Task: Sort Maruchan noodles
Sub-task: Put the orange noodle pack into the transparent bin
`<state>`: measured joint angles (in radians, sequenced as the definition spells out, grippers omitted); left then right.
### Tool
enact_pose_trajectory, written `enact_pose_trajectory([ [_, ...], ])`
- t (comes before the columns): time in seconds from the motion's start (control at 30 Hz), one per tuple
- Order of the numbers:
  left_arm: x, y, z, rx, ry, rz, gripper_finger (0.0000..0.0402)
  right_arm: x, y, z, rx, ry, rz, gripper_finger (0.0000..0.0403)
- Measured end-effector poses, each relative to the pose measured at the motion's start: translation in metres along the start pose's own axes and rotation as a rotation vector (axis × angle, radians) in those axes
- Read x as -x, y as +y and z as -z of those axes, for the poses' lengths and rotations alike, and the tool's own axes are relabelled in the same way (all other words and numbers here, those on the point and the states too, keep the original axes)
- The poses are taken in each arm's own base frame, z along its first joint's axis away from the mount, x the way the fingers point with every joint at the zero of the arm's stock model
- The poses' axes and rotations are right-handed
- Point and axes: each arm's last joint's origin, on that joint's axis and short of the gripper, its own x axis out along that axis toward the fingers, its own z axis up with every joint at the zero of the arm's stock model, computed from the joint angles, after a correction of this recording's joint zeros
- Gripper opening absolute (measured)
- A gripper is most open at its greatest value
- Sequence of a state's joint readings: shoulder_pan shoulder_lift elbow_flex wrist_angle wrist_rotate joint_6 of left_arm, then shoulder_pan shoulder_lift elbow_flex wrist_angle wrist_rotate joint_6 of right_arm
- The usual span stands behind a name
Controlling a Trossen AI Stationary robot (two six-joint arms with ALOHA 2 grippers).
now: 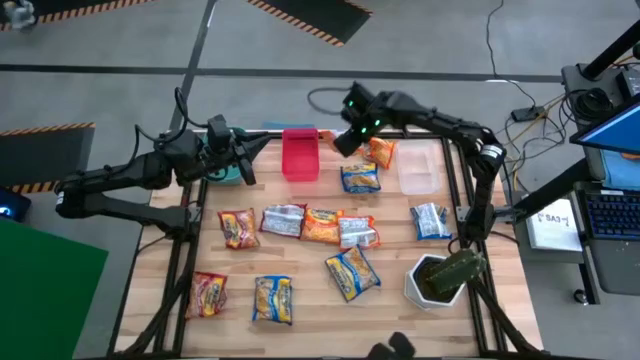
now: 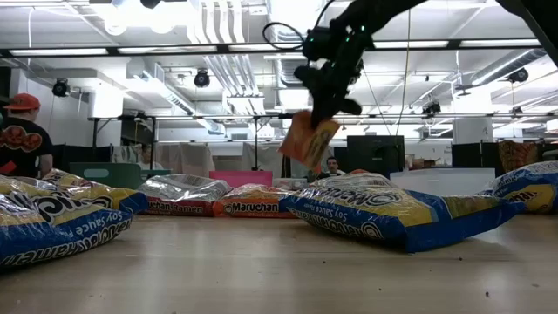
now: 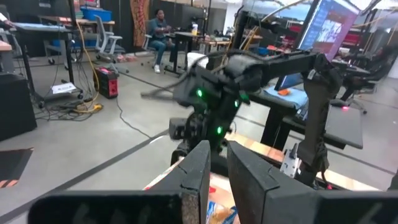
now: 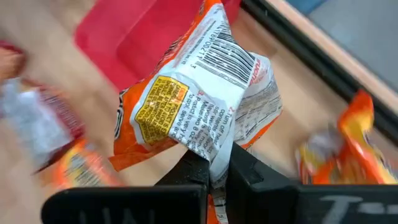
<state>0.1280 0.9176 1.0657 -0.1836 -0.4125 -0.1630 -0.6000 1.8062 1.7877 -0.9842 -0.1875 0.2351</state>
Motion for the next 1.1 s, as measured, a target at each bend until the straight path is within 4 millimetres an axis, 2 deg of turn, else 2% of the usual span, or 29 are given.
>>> enact_pose_trajectory([
  [0.13,0.000,0.000,-0.003,-0.010,-0.027,0.004,0.0039,0.045,-0.011,-0.008,-0.054,0.056,-0.025,0.0009],
  [0.27,0.000,0.000,-0.003,-0.011,-0.028,0.004,0.0039,0.085,-0.024,-0.007,-0.067,0.119,-0.014,0.0009],
  [0.37,0.000,-0.001,-0.003,-0.011,-0.029,0.004,0.0039,0.106,-0.036,-0.002,-0.001,0.173,0.000,0.0009],
  [0.43,0.000,-0.001,-0.003,-0.013,-0.029,0.004,0.0039,0.114,-0.040,-0.001,0.016,0.141,-0.007,0.0009],
  [0.63,0.000,-0.001,-0.003,-0.019,-0.029,0.005,0.0039,0.131,-0.055,0.005,-0.141,0.114,-0.026,0.0009],
  [0.83,0.000,-0.001,-0.003,-0.018,-0.029,0.007,0.0039,0.141,-0.059,0.019,-0.100,0.114,-0.019,0.0009],
  [1.1,0.000,-0.001,-0.003,-0.019,-0.028,0.007,0.0039,0.129,-0.064,0.056,-0.127,0.231,-0.007,0.0009],
])
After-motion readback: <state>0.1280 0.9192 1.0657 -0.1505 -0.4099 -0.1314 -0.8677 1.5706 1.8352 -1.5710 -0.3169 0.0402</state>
